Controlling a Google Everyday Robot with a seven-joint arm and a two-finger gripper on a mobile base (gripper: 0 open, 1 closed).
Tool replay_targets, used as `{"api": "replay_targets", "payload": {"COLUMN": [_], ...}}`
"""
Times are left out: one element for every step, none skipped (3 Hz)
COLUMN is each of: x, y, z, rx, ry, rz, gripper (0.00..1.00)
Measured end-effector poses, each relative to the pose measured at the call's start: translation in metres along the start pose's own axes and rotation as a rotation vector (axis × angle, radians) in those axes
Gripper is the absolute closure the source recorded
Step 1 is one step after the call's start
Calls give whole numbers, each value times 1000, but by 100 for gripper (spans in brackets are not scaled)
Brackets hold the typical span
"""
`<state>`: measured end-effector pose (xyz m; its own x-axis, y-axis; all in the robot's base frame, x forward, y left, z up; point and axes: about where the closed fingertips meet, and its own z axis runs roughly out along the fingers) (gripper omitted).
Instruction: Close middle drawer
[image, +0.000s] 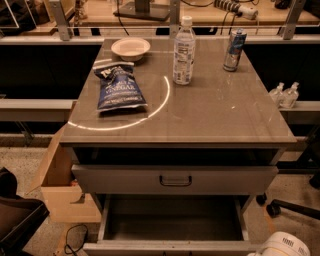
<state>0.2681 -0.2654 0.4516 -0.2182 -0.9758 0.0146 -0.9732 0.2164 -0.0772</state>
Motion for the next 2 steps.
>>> {"api": "replay_targets", "payload": {"x": [0,-6], "y": [0,-8], "z": [0,18], "rx": [0,-21], "ry": [0,-10], "rz": [0,-6], "gripper": [100,100]}}
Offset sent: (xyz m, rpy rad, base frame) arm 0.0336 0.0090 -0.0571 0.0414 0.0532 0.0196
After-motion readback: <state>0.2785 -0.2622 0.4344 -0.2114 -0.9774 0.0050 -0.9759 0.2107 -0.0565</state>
